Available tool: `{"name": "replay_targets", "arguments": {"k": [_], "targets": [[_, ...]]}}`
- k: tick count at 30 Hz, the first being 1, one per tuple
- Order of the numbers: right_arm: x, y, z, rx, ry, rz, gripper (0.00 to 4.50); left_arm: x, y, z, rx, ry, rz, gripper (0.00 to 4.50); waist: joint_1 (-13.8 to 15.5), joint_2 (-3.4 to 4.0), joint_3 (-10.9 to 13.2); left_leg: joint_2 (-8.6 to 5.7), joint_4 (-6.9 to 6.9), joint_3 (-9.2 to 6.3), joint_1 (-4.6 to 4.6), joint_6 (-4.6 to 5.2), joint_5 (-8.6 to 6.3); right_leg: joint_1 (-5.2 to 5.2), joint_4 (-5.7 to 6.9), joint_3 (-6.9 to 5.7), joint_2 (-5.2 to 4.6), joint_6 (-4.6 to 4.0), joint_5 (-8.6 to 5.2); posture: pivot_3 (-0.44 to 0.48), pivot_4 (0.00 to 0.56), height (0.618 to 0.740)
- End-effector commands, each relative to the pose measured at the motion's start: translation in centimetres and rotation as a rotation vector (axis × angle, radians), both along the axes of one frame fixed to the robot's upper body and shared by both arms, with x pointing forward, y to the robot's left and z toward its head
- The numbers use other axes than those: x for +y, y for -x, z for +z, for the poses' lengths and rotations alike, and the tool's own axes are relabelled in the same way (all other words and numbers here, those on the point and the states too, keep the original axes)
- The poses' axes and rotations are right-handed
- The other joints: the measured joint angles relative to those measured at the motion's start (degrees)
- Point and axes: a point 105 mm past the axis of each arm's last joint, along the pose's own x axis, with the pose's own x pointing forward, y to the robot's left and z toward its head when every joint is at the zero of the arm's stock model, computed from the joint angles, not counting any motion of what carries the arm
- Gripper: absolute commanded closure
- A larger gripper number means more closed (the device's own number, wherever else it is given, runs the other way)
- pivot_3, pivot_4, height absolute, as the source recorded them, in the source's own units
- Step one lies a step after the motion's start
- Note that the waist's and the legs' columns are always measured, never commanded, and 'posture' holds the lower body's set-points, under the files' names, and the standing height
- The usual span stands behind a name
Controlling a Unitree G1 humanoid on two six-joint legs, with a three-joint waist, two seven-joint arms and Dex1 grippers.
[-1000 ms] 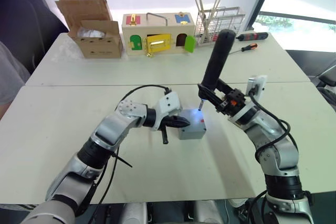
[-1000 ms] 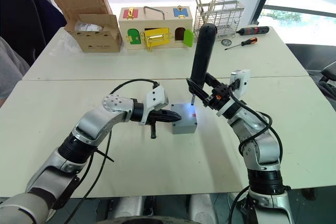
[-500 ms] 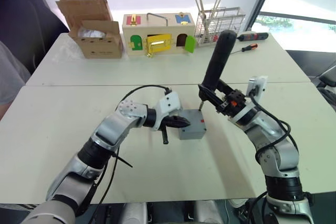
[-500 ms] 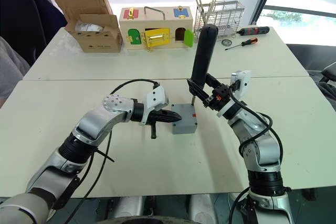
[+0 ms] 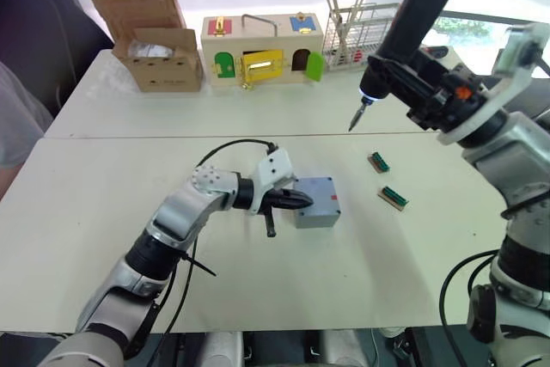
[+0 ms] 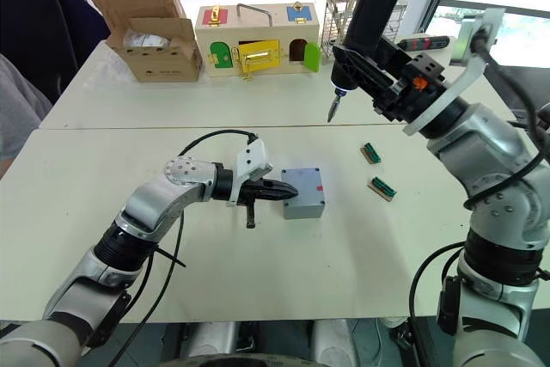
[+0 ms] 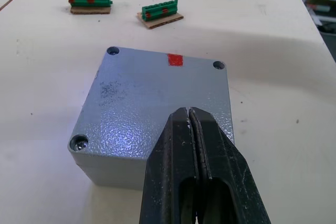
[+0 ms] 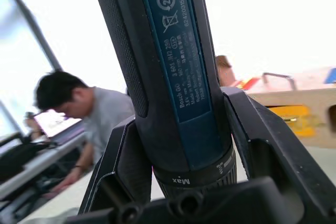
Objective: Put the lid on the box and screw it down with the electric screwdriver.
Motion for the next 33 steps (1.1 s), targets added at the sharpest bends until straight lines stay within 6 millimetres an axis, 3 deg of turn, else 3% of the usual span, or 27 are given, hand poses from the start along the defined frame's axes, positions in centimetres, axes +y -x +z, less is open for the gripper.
{"name": "replay_targets", "arguments": {"k": [1, 4, 6, 10, 14, 17, 22, 33], "targets": [[-1.6, -0.8, 2.2, 0.014, -0.059, -0.056, 2.68, 0.0, -0.5, 3.2, -0.079, 0.145, 0.058, 4.50, 0.0, 0.03, 0.1, -0.02, 0.04, 0.04, 0.00, 0.01, 0.00, 0.00, 0.00, 0.04, -0.04, 0.00, 0.00, 0.000, 0.150, 0.728], [-3.7, -1.7, 3.9, 0.034, -0.074, -0.103, 2.68, 0.9, -0.5, 6.4, -0.057, 0.278, 0.093, 4.50, 0.1, 0.01, 0.4, -0.02, 0.04, 0.02, -0.08, 0.04, -0.02, -0.04, 0.01, 0.05, -0.08, 0.02, 0.01, 0.000, 0.150, 0.728], [-5.8, -2.7, 3.9, 0.131, -0.017, -0.181, 2.68, 2.0, 0.2, 8.0, -0.046, 0.297, 0.083, 4.50, 0.2, 0.03, 0.6, -0.02, 0.04, 0.04, -0.26, 0.01, 0.00, -0.23, 0.02, 0.06, -0.08, 0.04, 0.01, 0.000, 0.150, 0.728], [-8.1, -3.3, 2.8, 0.263, 0.097, -0.255, 2.68, 3.1, 1.1, 8.3, -0.061, 0.234, 0.078, 4.50, 0.1, 0.03, 0.6, -0.07, -0.12, 0.05, -0.37, -0.21, 0.13, -0.26, -0.09, 0.01, -0.03, 0.05, 0.00, 0.000, 0.150, 0.728], [-13.8, -2.4, -3.4, 0.749, 0.250, -0.336, 2.68, 5.4, 4.6, 6.0, -0.073, 0.045, 0.009, 4.50, -0.4, 0.04, 0.8, -0.06, -0.13, 0.20, -0.38, -0.18, 0.10, -0.26, -0.48, 0.06, -0.03, 0.16, 0.07, 0.000, 0.150, 0.728], [-17.6, -2.1, -8.0, 0.926, 0.414, -0.455, 2.68, 5.0, 5.9, 5.0, -0.057, 0.027, -0.009, 4.50, 0.0, 0.05, 0.8, -0.05, -0.08, 0.13, -0.38, -0.05, 0.03, -0.20, -0.57, 0.05, -0.03, 0.12, 0.05, 0.000, 0.150, 0.728], [-19.8, -2.5, -12.4, 1.124, 0.431, -0.485, 2.68, 4.1, 6.3, 3.9, -0.025, 0.051, 0.023, 4.50, -0.8, 0.16, 0.9, -0.11, 0.08, 0.27, -0.32, -0.01, 0.02, -0.16, -0.63, 0.22, -0.04, 0.06, 0.17, 0.000, 0.150, 0.728], [-20.5, -3.7, -15.4, 1.227, 0.514, -0.479, 2.68, 3.5, 5.8, 4.2, -0.013, 0.154, 0.093, 4.50, -1.0, 0.32, 1.0, -0.06, -0.03, 0.31, -0.29, -0.45, 0.27, -0.17, -0.47, 0.12, 0.11, 0.14, 0.21, 0.000, 0.150, 0.728]]}}
